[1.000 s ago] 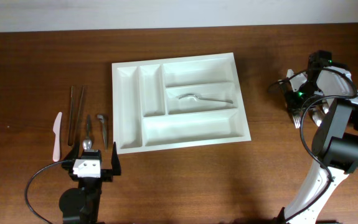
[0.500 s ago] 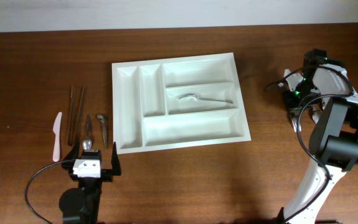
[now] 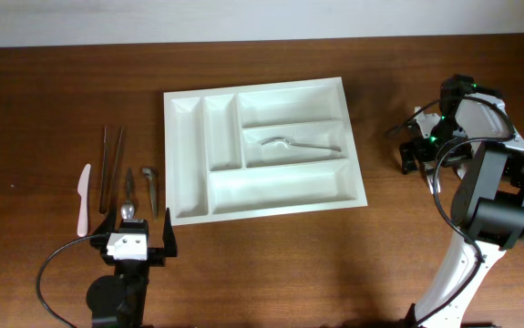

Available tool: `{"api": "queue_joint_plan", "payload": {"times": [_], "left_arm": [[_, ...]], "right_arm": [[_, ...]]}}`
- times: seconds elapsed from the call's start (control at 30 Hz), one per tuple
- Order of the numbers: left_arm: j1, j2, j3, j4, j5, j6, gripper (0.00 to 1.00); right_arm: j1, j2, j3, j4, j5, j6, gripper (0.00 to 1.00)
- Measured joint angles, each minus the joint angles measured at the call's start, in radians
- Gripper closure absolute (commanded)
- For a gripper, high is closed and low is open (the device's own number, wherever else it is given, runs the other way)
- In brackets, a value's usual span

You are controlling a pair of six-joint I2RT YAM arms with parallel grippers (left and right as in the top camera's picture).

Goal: Pack container
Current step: 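Return the right gripper to the cutlery and grasp a silver spoon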

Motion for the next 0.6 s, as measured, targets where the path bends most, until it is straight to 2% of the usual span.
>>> {"api": "queue_joint_plan", "payload": {"times": [0.07, 0.1, 0.23, 0.27, 0.6], "left_arm": [[0.0, 0.0, 0.0, 0.0, 0.0, 0.0, 0.01], [0.0, 0.0, 0.0, 0.0, 0.0, 0.0, 0.01], [0.0, 0.0, 0.0, 0.0, 0.0, 0.0, 0.01], [0.0, 0.0, 0.0, 0.0, 0.0, 0.0, 0.01], [0.0, 0.0, 0.0, 0.0, 0.0, 0.0, 0.01]], "right_arm": [[0.0, 0.001, 0.0, -0.021, 0.005, 0.022, 0.01], [0.0, 0.001, 0.0, -0.032, 0.006, 0.027, 0.04], [0.0, 0.005, 0.0, -0.066, 0.018, 0.047, 0.31], [0.0, 0.006, 0.0, -0.071, 0.019, 0.048, 0.35], [0.0, 0.007, 0.0, -0.076, 0.025, 0.057, 0.47]]}}
